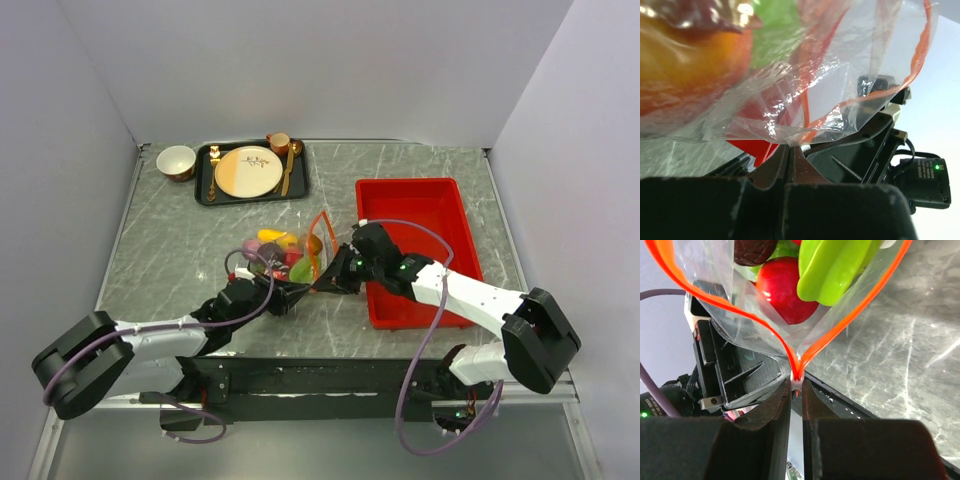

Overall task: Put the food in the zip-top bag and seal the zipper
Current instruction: Zip the zipper food storage bag at the center of the board.

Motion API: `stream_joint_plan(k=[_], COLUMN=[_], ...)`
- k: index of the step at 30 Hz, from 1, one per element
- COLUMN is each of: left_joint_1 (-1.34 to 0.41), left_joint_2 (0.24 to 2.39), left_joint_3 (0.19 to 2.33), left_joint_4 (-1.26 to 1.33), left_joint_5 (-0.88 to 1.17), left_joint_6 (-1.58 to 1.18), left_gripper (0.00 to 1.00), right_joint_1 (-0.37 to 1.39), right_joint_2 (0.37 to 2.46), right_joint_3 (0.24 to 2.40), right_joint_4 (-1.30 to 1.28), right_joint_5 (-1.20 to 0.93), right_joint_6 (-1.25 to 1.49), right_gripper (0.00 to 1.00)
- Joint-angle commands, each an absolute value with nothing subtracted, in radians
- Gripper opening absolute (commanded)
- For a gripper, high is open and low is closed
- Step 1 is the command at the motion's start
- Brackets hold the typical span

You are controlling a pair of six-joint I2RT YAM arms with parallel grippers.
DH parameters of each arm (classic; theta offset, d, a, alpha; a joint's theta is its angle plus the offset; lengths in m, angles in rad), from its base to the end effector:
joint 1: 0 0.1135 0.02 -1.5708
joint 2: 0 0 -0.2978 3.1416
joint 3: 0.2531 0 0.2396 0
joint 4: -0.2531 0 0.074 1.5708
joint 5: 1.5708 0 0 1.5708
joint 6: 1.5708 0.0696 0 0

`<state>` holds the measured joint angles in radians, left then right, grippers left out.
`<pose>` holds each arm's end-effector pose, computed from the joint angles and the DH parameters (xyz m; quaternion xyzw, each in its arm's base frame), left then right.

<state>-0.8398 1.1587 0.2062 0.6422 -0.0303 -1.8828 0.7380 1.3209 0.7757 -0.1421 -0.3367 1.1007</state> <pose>0.1490 -0.1630 0.1883 -0.4102 0.6960 -0.5739 0.1345 0.1945 0.2079 0.2444 0.0903 0.8895 0.4270 0.1351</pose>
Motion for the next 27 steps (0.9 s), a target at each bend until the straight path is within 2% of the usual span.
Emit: stream_joint_plan(k=[1, 8, 18, 27], left_joint_1=[-0.844, -0.845, -0.845, -0.844], left_joint_2=[1.210, 1.239, 1.094, 1.046], left_joint_3=[0.178, 0.184, 0.215, 0.192], left_joint_4=[0.784, 0.805, 0.597, 0.574], left_joint_5=[0.083, 0.100, 0.071, 0.051], left_joint_6=[-1.899, -1.887, -1.801, -1.801], left_gripper=[0.01, 0.01, 0.01, 0.01], right_joint_1=[0.704, 0.664, 0.637, 0.627], right_joint_2=[1.321, 1.309, 1.321, 1.307], right_joint_3=[0.838, 0.816, 0.836, 0.844], right_joint_4=[-0.112, -0.101, -0.098, -0.124], right_joint_5=[-0.288, -0.301, -0.310, -0.288], right_joint_6=[1.078, 1.075, 1.065, 1.049], right_gripper=[0.08, 0.08, 0.08, 0.08])
